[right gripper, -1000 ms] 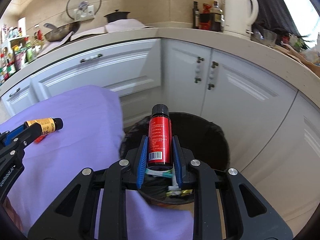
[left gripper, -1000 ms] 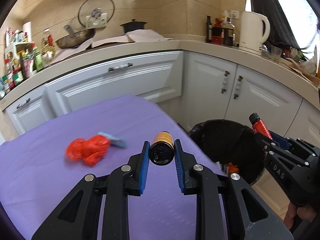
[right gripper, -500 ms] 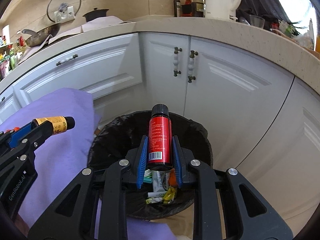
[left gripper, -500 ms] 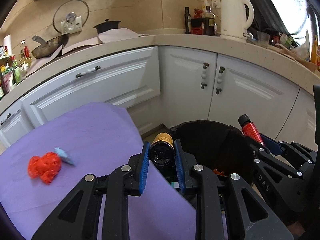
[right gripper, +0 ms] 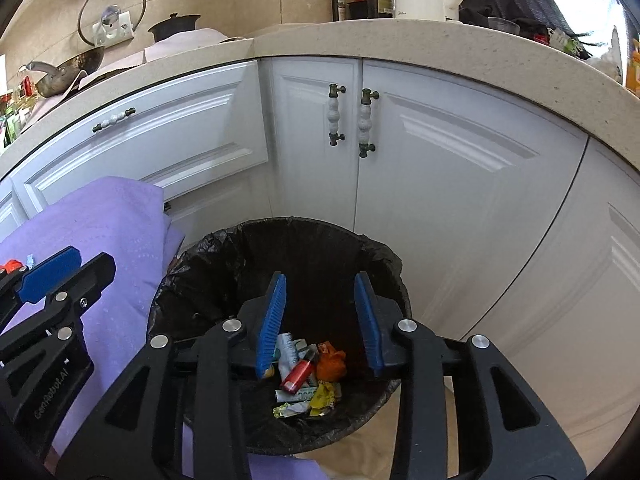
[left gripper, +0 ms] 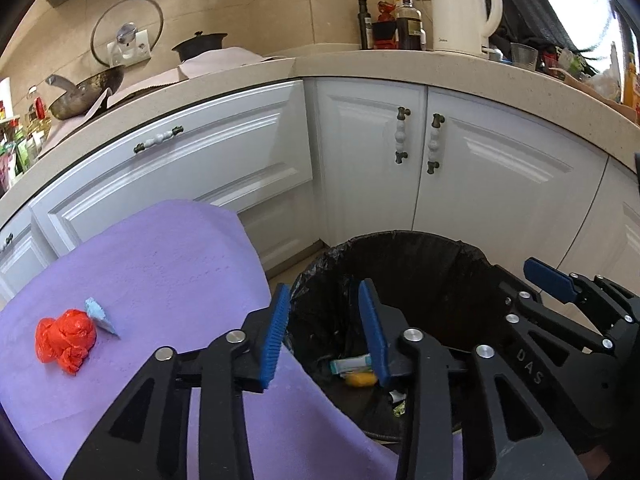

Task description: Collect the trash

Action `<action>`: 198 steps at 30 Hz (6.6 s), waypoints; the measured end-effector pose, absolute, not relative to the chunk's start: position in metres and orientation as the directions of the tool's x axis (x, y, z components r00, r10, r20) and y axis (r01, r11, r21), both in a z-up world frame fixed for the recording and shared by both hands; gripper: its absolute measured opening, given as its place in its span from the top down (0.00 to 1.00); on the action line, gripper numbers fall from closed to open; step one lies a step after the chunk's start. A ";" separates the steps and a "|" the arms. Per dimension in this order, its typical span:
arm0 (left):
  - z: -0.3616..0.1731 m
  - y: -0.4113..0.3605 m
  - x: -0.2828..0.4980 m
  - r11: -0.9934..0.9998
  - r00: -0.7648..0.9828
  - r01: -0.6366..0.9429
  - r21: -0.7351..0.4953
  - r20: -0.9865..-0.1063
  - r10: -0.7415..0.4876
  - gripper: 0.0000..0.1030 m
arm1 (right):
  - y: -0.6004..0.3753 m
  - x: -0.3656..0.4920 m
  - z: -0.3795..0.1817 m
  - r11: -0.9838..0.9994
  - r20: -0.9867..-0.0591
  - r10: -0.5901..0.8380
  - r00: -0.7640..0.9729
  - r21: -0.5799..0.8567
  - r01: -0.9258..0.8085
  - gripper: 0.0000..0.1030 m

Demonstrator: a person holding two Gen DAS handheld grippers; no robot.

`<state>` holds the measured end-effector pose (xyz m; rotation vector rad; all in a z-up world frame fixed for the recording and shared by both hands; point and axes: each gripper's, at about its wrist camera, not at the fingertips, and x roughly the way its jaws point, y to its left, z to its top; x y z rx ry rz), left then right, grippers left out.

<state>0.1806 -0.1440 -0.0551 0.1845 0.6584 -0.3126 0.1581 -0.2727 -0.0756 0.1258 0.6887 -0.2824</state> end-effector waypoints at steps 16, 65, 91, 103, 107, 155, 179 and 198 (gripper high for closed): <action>-0.049 -0.059 0.166 0.978 0.758 0.191 0.082 -0.645 -0.094 0.45 | -0.206 0.158 -0.061 0.984 -0.646 -0.088 0.758 0.063 0.168 0.61; -0.076 0.069 0.211 0.993 0.704 -0.001 0.119 -0.705 0.085 0.96 | -0.073 0.221 -0.070 0.997 -0.697 0.057 0.715 0.005 -0.075 0.53; -0.066 0.173 0.185 0.962 0.677 -0.243 0.121 -0.690 0.258 0.98 | 0.018 0.246 -0.074 0.962 -0.719 0.156 0.678 -0.045 -0.270 0.52; -0.072 0.200 0.180 0.950 0.658 -0.290 0.113 -0.698 0.284 0.98 | 0.040 0.266 -0.092 0.948 -0.784 0.158 0.600 -0.050 -0.315 0.77; -0.073 0.199 0.179 0.952 0.659 -0.287 0.110 -0.698 0.280 0.98 | 0.043 0.260 -0.092 0.943 -0.782 0.154 0.604 -0.065 -0.325 0.86; -0.036 -0.010 0.132 0.985 0.757 0.175 -0.012 -0.638 -0.142 0.98 | -0.172 0.120 -0.049 0.992 -0.667 -0.099 0.738 -0.009 0.125 0.88; -0.054 -0.130 0.188 0.956 0.729 0.291 0.022 -0.652 -0.208 0.98 | -0.263 0.158 -0.065 0.964 -0.651 -0.197 0.733 0.005 0.264 0.86; -0.063 -0.134 0.194 0.958 0.716 0.287 0.019 -0.668 -0.201 0.54 | -0.270 0.154 -0.067 0.952 -0.646 -0.237 0.725 -0.005 0.307 0.54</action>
